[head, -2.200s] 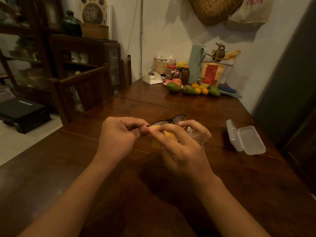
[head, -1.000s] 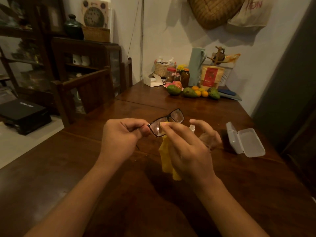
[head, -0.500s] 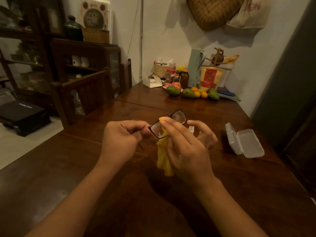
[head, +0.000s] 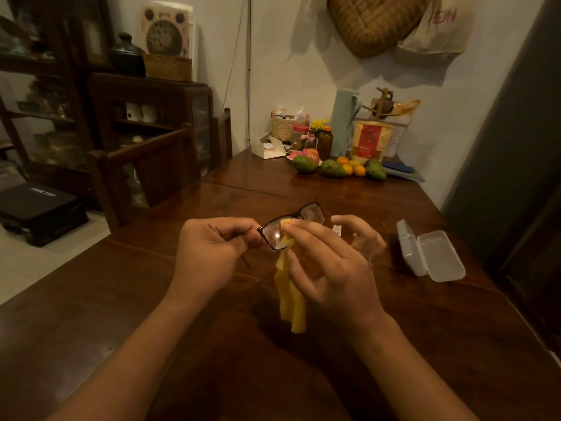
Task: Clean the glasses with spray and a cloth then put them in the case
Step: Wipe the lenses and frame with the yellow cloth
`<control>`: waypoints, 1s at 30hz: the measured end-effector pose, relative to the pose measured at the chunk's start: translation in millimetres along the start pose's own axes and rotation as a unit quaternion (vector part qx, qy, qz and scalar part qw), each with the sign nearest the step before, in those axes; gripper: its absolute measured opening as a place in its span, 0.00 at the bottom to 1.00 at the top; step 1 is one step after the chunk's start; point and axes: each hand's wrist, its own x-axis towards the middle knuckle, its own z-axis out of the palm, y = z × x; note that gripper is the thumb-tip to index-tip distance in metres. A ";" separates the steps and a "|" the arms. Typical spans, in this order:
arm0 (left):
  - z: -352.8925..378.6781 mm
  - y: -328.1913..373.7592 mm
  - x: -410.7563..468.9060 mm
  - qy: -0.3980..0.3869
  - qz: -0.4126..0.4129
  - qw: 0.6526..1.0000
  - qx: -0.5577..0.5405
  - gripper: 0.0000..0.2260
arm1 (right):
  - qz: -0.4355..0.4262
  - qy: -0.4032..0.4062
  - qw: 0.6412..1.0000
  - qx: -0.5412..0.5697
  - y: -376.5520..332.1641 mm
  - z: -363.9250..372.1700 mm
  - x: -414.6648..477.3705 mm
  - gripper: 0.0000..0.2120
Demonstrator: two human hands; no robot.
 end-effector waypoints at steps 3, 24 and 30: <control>1.5 -1.2 -0.5 -0.013 0.006 1.000 -0.005 0.18 | -0.017 -0.026 0.999 0.006 -7.2 1.9 1.4 0.19; 2.2 1.6 -2.1 -0.014 0.007 1.000 0.011 0.17 | -0.107 0.079 0.989 -0.071 -10.9 -3.3 1.6 0.12; 2.7 2.3 -2.1 -0.014 0.012 1.000 0.010 0.21 | -0.117 0.110 0.983 -0.089 0.5 -6.7 0.8 0.09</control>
